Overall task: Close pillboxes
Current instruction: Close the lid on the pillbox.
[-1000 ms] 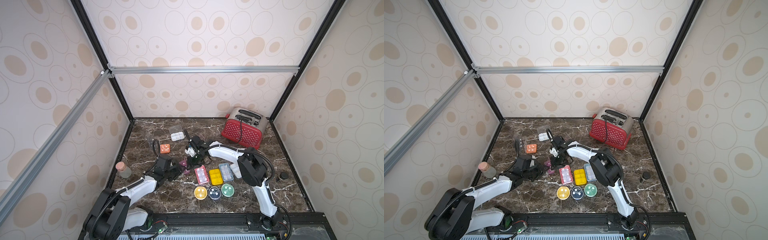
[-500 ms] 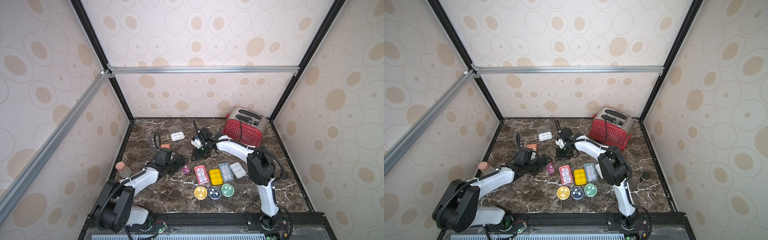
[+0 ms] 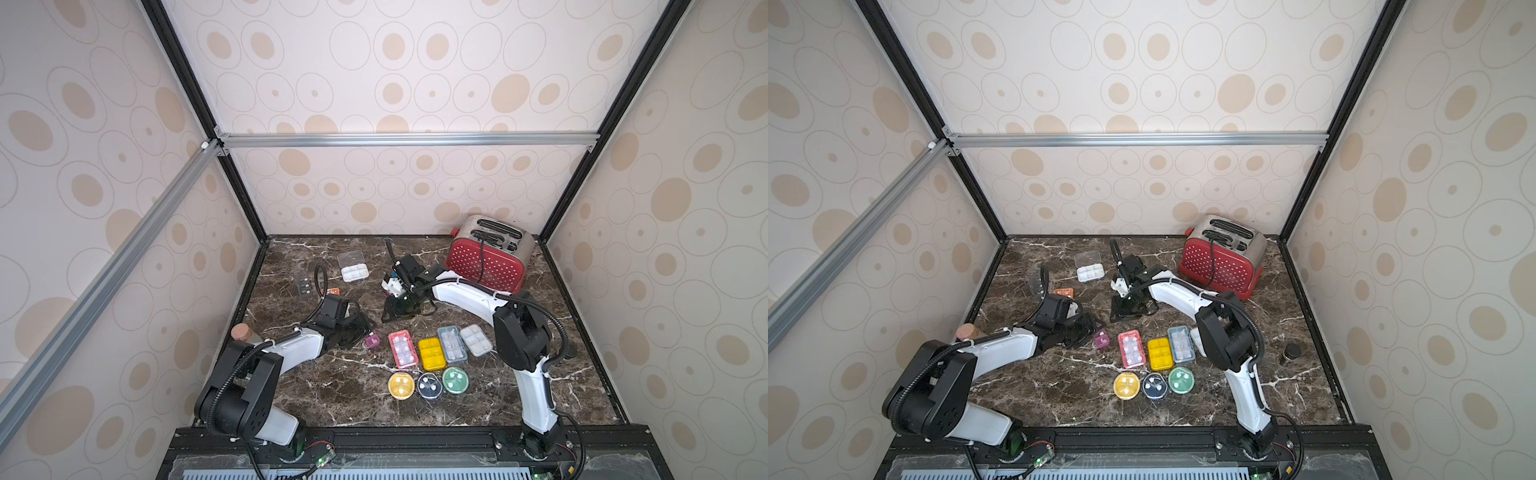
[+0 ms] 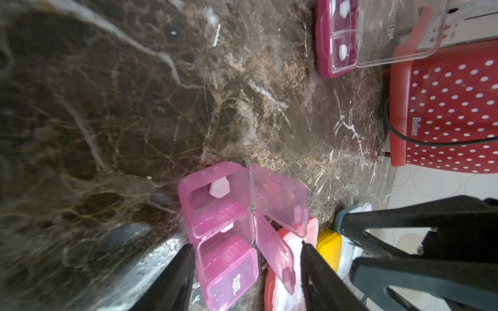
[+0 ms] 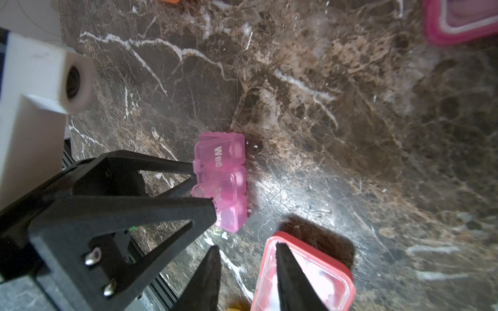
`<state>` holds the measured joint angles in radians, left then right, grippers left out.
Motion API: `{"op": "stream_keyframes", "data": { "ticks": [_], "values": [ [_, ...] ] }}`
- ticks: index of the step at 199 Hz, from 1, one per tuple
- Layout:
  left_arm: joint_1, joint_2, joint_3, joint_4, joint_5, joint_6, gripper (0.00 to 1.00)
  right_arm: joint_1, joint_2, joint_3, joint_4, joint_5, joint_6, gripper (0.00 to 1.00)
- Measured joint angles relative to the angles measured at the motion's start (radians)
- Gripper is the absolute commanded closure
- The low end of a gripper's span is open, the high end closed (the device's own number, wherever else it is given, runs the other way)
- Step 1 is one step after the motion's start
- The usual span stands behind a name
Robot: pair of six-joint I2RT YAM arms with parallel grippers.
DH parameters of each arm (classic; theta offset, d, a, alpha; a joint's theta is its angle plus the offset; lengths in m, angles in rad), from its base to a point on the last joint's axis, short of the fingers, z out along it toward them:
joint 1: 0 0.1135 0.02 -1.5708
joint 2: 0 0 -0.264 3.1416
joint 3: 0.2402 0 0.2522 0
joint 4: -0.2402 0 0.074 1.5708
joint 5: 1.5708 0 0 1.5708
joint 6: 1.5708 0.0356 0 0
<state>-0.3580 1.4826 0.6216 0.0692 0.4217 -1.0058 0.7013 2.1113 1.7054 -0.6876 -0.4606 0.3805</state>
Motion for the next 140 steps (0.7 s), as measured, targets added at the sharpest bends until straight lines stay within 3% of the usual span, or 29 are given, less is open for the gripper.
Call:
{"op": "stream_keyframes", "data": {
  "ticks": [62, 140],
  "values": [
    [0.0, 0.016, -0.014, 0.014, 0.0, 0.0, 0.63, 0.001, 0.034, 0.005, 0.053, -0.006, 0.023, 0.64],
    [0.0, 0.053, -0.016, 0.038, 0.004, 0.0, 0.73, 0.021, 0.093, 0.011, 0.092, -0.009, 0.053, 0.65]
  ]
}}
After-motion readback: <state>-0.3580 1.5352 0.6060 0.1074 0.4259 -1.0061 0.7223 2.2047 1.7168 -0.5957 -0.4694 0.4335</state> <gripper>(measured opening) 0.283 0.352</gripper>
